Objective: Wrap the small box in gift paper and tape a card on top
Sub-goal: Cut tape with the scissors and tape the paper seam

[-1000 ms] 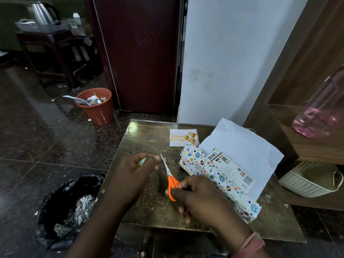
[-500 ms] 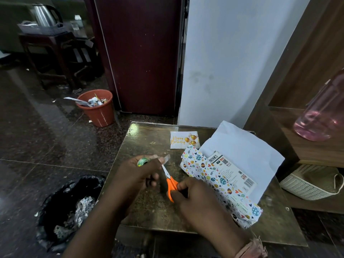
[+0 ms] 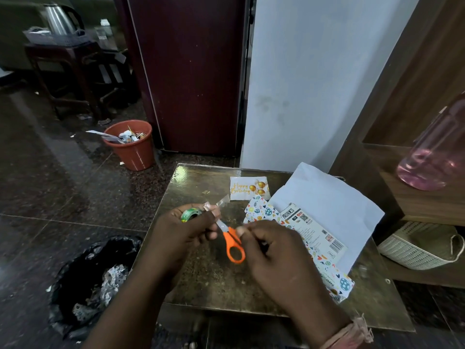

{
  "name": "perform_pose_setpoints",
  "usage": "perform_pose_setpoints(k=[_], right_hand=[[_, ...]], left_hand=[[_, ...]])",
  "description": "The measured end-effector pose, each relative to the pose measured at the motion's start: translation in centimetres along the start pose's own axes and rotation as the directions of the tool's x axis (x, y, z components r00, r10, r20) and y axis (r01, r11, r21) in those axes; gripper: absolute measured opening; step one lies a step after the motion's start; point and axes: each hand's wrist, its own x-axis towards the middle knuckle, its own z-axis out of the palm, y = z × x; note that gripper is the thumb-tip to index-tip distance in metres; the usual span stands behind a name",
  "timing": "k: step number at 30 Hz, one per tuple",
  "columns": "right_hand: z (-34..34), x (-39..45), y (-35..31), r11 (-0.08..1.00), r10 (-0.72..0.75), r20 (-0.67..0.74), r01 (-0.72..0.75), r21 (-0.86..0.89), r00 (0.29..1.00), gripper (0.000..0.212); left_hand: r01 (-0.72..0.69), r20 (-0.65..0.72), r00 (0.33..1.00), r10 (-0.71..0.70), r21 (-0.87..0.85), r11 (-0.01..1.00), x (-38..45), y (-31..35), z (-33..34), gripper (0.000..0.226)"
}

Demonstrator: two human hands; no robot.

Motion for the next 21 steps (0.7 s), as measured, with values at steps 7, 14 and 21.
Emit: perform_pose_setpoints(k=[7, 14, 21], right_hand=[[0.2, -0.4, -0.9, 0.985, -0.158, -0.404, 0.17, -0.007, 0.901, 0.01], [-0.3, -0.4, -1.9, 0.978, -0.199, -0.358, 0.21, -0.007, 0.912, 0.019], [0.5, 0.2, -0.6, 0.955, 0.175, -0.145, -0.132, 0.266, 0.974, 0.028]], left_hand=[[0.035, 0.114, 0.993, -0.007, -0.249, 0.968, -0.3, 0.5, 0.7, 0.036], [0.004, 0.071, 0.997, 0.005, -0.121, 0.993, -0.5, 0.4, 0.6, 0.037], [-0.003, 0.207, 0.978, -0.017, 0.099, 0.995, -1.6, 0.7, 2.2, 0.027]])
